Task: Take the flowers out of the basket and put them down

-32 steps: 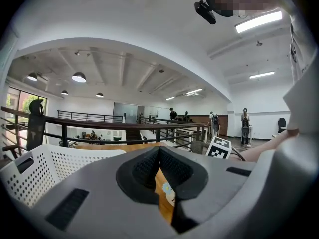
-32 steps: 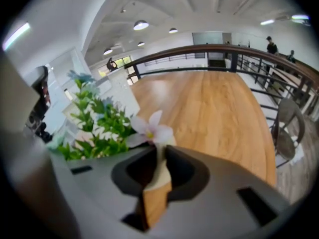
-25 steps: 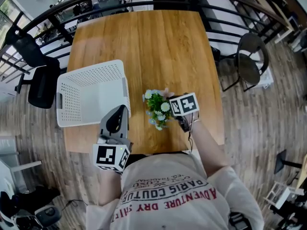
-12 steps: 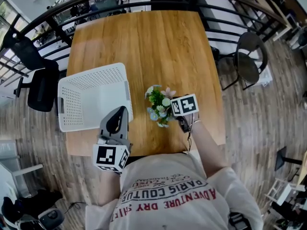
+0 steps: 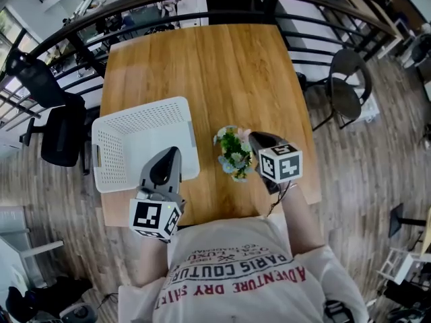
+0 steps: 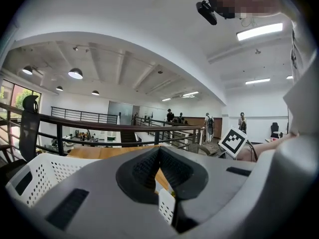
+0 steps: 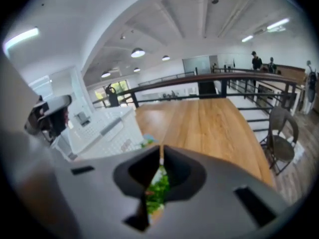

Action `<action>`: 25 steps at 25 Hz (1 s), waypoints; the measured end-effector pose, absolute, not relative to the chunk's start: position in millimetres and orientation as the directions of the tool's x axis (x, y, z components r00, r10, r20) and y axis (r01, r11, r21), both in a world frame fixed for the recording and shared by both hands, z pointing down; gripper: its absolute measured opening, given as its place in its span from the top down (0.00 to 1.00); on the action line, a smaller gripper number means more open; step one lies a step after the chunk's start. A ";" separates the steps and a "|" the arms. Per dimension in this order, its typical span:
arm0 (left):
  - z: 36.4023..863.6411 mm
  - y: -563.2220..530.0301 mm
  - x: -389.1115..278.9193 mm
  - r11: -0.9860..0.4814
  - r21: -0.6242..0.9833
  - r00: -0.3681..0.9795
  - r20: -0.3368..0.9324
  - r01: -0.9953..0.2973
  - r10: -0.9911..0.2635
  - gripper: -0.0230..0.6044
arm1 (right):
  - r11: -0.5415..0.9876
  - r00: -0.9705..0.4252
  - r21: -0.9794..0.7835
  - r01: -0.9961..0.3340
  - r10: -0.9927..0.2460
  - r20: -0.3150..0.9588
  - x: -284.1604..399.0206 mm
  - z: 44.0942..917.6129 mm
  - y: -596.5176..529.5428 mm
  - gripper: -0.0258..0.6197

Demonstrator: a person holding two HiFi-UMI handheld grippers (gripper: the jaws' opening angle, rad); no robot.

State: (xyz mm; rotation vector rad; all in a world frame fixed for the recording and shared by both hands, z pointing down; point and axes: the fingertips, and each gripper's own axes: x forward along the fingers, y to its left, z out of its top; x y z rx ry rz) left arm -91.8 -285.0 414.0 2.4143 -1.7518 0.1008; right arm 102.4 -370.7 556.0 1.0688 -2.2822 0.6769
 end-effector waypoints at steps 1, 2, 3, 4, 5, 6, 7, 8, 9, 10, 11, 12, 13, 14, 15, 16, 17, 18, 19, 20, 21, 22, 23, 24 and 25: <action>410.3 -285.2 -94.9 -0.307 0.091 0.317 0.139 -0.947 -0.938 0.92 | 0.581 -0.564 -0.200 -0.789 -0.557 0.609 96.0 542.8 -369.4 0.89; 406.8 -285.4 -98.4 -0.309 0.089 0.318 0.133 -0.947 -0.939 0.92 | 0.598 -0.577 -0.180 -0.781 -0.580 0.575 89.2 530.0 -368.3 0.89; 404.0 -285.6 -102.2 -0.310 0.082 0.319 0.128 -0.947 -0.939 0.92 | 0.613 -0.586 -0.156 -0.775 -0.604 0.540 82.4 517.8 -367.3 0.90; 401.8 -285.7 -106.1 -0.312 0.075 0.319 0.124 -0.947 -0.940 0.92 | 0.624 -0.595 -0.133 -0.770 -0.627 0.503 75.4 505.8 -366.2 0.90; 399.8 -285.6 -110.0 -0.313 0.070 0.319 0.121 -0.947 -0.940 0.92 | 0.634 -0.604 -0.111 -0.766 -0.649 0.463 68.5 493.8 -364.7 0.90; 398.0 -285.4 -113.8 -0.314 0.069 0.320 0.118 -0.947 -0.940 0.92 | 0.642 -0.614 -0.091 -0.761 -0.668 0.420 61.6 481.4 -362.7 0.90; 396.6 -285.0 -117.7 -0.315 0.068 0.321 0.115 -0.947 -0.940 0.92 | 0.650 -0.625 -0.074 -0.756 -0.685 0.374 54.7 468.8 -360.0 0.90; 395.6 -284.5 -121.5 -0.316 0.066 0.322 0.113 -0.946 -0.940 0.92 | 0.658 -0.637 -0.058 -0.751 -0.699 0.325 47.9 456.4 -356.8 0.90; 394.7 -284.1 -125.4 -0.318 0.063 0.323 0.112 -0.946 -0.940 0.92 | 0.665 -0.648 -0.041 -0.746 -0.710 0.276 41.2 444.7 -353.2 0.90; 394.1 -283.9 -129.1 -0.320 0.061 0.325 0.111 -0.946 -0.939 0.92 | 0.673 -0.659 -0.021 -0.739 -0.716 0.229 34.6 434.0 -349.4 0.90; 393.5 -283.9 -132.6 -0.321 0.059 0.326 0.110 -0.945 -0.939 0.92 | 0.682 -0.670 0.003 -0.731 -0.718 0.186 28.1 424.9 -345.5 0.90; 393.1 -284.1 -135.9 -0.322 0.057 0.326 0.110 -0.945 -0.939 0.92 | 0.693 -0.682 0.029 -0.720 -0.716 0.148 21.7 417.5 -341.4 0.90; 392.8 -284.1 -139.1 -0.321 0.053 0.325 0.110 -0.946 -0.939 0.92 | 0.704 -0.696 0.056 -0.708 -0.709 0.115 15.5 411.6 -337.2 0.90; 392.4 -284.0 -142.2 -0.320 0.049 0.324 0.110 -0.946 -0.940 0.92 | 0.716 -0.710 0.077 -0.694 -0.698 0.089 9.4 407.0 -332.9 0.90; 392.0 -283.7 -145.1 -0.320 0.045 0.323 0.110 -0.946 -0.940 0.92 | 0.727 -0.724 0.087 -0.681 -0.686 0.071 3.8 403.7 -328.9 0.90; 391.6 -283.2 -148.0 -0.320 0.041 0.322 0.110 -0.947 -0.940 0.92 | 0.739 -0.737 0.087 -0.668 -0.673 0.064 -1.4 402.0 -325.7 0.90; 391.6 -282.6 -150.9 -0.320 0.037 0.322 0.112 -0.947 -0.940 0.92 | 0.752 -0.749 0.075 -0.655 -0.659 0.066 -6.0 401.9 -323.3 0.90; 392.1 -281.8 -153.8 -0.319 0.034 0.321 0.114 -0.947 -0.940 0.92 | 0.764 -0.761 0.057 -0.642 -0.645 0.073 -9.9 402.7 -321.7 0.91; 392.9 -281.1 -156.9 -0.317 0.032 0.318 0.116 -0.948 -0.941 0.92 | 0.774 -0.771 0.041 -0.632 -0.633 0.076 -12.9 403.6 -320.7 0.91; 393.8 -280.5 -159.8 -0.313 0.030 0.314 0.117 -0.949 -0.942 0.92 | 0.781 -0.777 0.032 -0.624 -0.624 0.077 -14.9 404.4 -320.1 0.91; 394.7 -280.1 -162.4 -0.309 0.030 0.311 0.118 -0.951 -0.943 0.92 | 0.785 -0.782 0.032 -0.618 -0.619 0.078 -16.6 405.4 -319.6 0.91; 395.4 -279.9 -164.7 -0.306 0.030 0.307 0.119 -0.952 -0.944 0.92 | 0.790 -0.786 0.038 -0.613 -0.613 0.081 -18.4 406.8 -318.9 0.91; 396.0 -279.8 -166.8 -0.303 0.031 0.304 0.121 -0.953 -0.945 0.92 | 0.795 -0.790 0.043 -0.605 -0.607 0.084 -20.7 408.0 -317.9 0.91; 396.4 -279.7 -168.7 -0.301 0.032 0.302 0.122 -0.953 -0.945 0.92 | 0.801 -0.796 0.046 -0.597 -0.599 0.084 -23.5 408.4 -316.5 0.91; 397.0 -279.5 -170.3 -0.300 0.032 0.302 0.123 -0.953 -0.945 0.92 | 0.806 -0.802 0.047 -0.590 -0.592 0.080 -26.4 407.8 -314.9 0.91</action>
